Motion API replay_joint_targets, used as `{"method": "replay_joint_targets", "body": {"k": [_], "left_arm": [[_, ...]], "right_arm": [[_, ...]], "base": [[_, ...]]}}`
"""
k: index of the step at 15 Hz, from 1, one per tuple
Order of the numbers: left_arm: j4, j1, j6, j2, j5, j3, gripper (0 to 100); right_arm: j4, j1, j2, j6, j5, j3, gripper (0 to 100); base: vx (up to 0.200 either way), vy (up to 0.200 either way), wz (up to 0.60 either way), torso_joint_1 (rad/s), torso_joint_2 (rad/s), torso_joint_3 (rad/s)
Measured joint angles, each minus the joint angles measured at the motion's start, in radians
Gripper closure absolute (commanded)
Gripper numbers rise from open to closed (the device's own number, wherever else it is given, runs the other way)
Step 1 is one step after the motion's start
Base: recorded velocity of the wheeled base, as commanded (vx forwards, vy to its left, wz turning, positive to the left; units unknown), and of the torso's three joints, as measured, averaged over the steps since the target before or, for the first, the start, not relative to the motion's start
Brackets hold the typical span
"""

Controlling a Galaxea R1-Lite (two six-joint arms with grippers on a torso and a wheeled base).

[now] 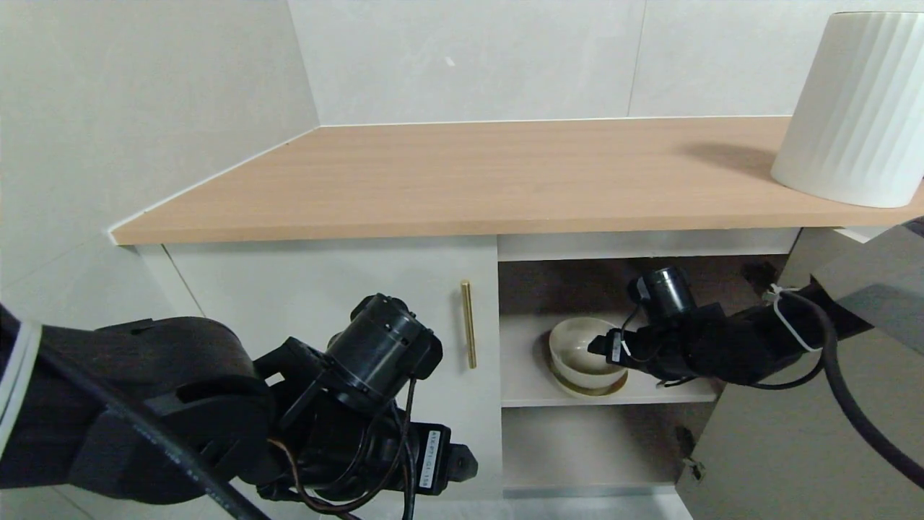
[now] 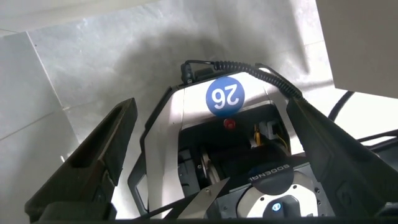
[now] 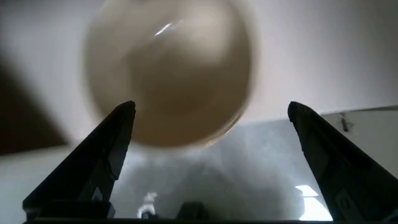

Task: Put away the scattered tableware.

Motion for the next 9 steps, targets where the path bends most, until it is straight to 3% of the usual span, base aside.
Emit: {"method": "replay_joint_targets", "body": {"k": [6, 9], "left_arm": [[0.007, 0.002, 0.001, -0.027, 0.004, 0.000, 0], [0.039, 0.020, 0.011, -0.092, 0.023, -0.001, 0]], "right_arm": [[0.006, 0.082, -0.104, -0.018, 0.008, 0.062, 0], [0.016, 0.117, -0.212, -0.097, 0.082, 0.125, 0]], "base": [[0.000, 0.000, 0.00, 0.000, 0.00, 0.000], [0.000, 0.000, 0.00, 0.000, 0.00, 0.000]]}}
